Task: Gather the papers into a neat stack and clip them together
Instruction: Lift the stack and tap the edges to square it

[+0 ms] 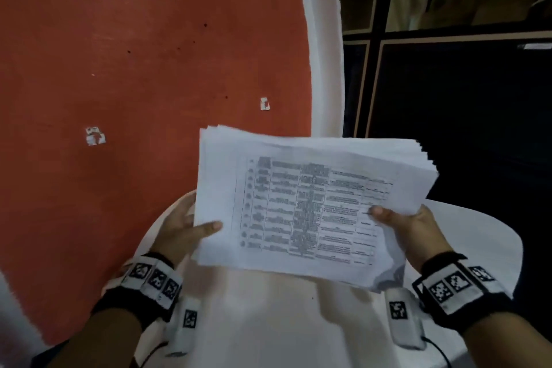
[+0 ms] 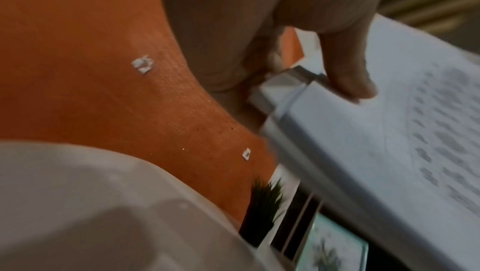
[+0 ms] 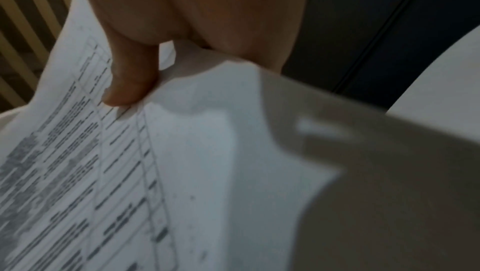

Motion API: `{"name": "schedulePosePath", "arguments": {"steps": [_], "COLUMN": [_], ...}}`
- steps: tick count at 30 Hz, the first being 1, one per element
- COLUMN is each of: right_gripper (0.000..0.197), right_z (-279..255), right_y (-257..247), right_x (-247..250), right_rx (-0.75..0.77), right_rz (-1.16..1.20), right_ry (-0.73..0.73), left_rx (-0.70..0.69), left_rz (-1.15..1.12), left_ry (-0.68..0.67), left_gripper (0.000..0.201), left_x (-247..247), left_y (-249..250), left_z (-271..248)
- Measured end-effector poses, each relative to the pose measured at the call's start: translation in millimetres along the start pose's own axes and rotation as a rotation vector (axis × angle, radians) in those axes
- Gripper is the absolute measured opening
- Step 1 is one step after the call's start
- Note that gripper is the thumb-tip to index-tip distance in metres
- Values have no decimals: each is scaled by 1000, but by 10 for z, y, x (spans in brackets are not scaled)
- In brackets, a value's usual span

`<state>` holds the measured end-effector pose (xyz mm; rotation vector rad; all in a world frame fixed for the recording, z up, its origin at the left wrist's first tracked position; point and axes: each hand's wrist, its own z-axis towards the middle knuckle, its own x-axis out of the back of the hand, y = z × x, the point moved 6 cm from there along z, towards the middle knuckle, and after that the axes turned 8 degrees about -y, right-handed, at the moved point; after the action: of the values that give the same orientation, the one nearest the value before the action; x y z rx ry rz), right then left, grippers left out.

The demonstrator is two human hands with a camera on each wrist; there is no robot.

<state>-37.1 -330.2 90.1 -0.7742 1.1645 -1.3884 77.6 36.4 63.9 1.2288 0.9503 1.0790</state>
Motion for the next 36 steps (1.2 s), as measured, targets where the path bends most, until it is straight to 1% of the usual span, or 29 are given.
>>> {"name": "schedulePosePath", "arguments": {"steps": [1,2,3,5,6,9,10,13,14,17,20,21,23,26,27,29,30,32,34,36], "right_gripper": [29,31,44,77,86,95,95,90,88,75,88,82,63,58,55,48,43,39,41,45], "right_z": [-3,-11,-25,-76,-108,-207,-239,-293,-291,-264,-241,-237,-226,-209,-211,-200,-192,-147,-95,-81], "right_y": [40,93,160,314,402,642,721,881,880,809,839,869,919,953,950,952,919,783,641,559], "right_x": [-28,-80,-121,-158,-144,-79,-58,-36,-31,-18,-53,-49,18,102,76,-11,-68,-116,-66,-12], "right_rx": [-15,-34,-43,-64,-81,-134,-161,-215,-212,-182,-194,-205,-220,-252,-270,-295,-288,-235,-161,-108], "right_rz": [-29,-58,-78,-67,-45,-1,-11,-1,2,36,71,66,38,-12,-22,-45,-66,-77,-49,-49], "right_ry": [-16,-31,-37,-12,10,23,42,80,89,112,96,109,164,190,178,144,127,117,153,156], "left_rx": [10,12,5,6,12,54,62,43,32,33,39,47,36,27,40,55,50,2,-57,-91], "left_rz": [64,66,31,-44,-63,13,42,57,69,22,-20,-40,-77,-95,-78,2,30,23,-64,-101], "left_ry": [-35,-13,28,115,128,110,101,101,109,124,86,82,89,83,66,61,82,132,172,159], "left_gripper": [58,50,41,31,29,26,29,50,53,49,48,46,47,68,65,41,30,21,24,39], "left_x": [-57,-81,-104,-82,-91,-92,-92,-113,-114,-126,-194,-226,-235,-213,-236,-313,-336,-324,-249,-171], "left_y": [-9,-56,-92,-244,-312,-511,-564,-619,-609,-542,-505,-506,-505,-521,-519,-454,-413,-294,-181,-169], "left_z": [-29,-37,-73,-132,-173,-269,-279,-266,-238,-187,-173,-175,-160,-103,-98,-119,-134,-161,-165,-163]}}
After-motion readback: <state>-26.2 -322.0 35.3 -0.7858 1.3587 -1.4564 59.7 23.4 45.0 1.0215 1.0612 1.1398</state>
